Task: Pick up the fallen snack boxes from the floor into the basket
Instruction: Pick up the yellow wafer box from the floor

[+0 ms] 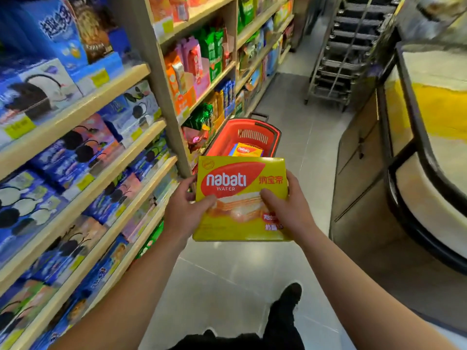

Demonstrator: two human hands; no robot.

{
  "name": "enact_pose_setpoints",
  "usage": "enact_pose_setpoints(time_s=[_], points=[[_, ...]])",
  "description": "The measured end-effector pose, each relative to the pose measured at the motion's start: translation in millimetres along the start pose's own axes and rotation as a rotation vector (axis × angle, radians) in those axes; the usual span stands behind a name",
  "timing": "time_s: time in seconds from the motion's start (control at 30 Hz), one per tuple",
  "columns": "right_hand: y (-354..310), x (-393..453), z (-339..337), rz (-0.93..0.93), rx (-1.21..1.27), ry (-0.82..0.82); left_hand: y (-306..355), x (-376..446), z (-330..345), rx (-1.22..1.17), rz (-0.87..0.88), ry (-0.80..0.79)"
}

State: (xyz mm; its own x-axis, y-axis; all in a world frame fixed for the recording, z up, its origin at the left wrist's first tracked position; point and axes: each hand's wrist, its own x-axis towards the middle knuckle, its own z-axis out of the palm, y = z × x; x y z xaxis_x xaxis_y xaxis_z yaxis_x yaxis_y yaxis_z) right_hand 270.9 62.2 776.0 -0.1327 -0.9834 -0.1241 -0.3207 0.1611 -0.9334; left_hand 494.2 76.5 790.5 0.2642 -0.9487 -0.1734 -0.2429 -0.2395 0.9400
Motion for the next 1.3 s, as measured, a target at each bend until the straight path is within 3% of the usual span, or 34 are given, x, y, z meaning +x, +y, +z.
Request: enact_pose_setpoints(time_s=[0.4,0.53,0.7,0.97,1.2,1.3], points=[[55.9,205.1,-130.0,0.062,-0.109,-0.085,44.3,122.4,203.7,-0.034,-0.157,-0.005],[66.5,253.8,-155.8,0.083,-0.136,-0.136,54.7,148.7,244.0,-0.068,-0.206,-0.009],[83.1,330.9,-168.6,0.121,-0.176,-0.193,58.2,205.0,288.0,-0.05,-0.32,-0.011],[94.0,484.7,-179.5,0.221,-0.272,-0.24,59.8,340.5,357.9,-0.209,-0.455,-0.082],[77.9,608.0,-182.9,0.272,-0.338,-0.267,81.3,445.9,400.2,-0.285,-0.461,-0.128],[70.7,659.5,-170.0,0.26,-0.383,-0.353,92.0,483.5,402.8,-0.328,-0.465,-0.092]])
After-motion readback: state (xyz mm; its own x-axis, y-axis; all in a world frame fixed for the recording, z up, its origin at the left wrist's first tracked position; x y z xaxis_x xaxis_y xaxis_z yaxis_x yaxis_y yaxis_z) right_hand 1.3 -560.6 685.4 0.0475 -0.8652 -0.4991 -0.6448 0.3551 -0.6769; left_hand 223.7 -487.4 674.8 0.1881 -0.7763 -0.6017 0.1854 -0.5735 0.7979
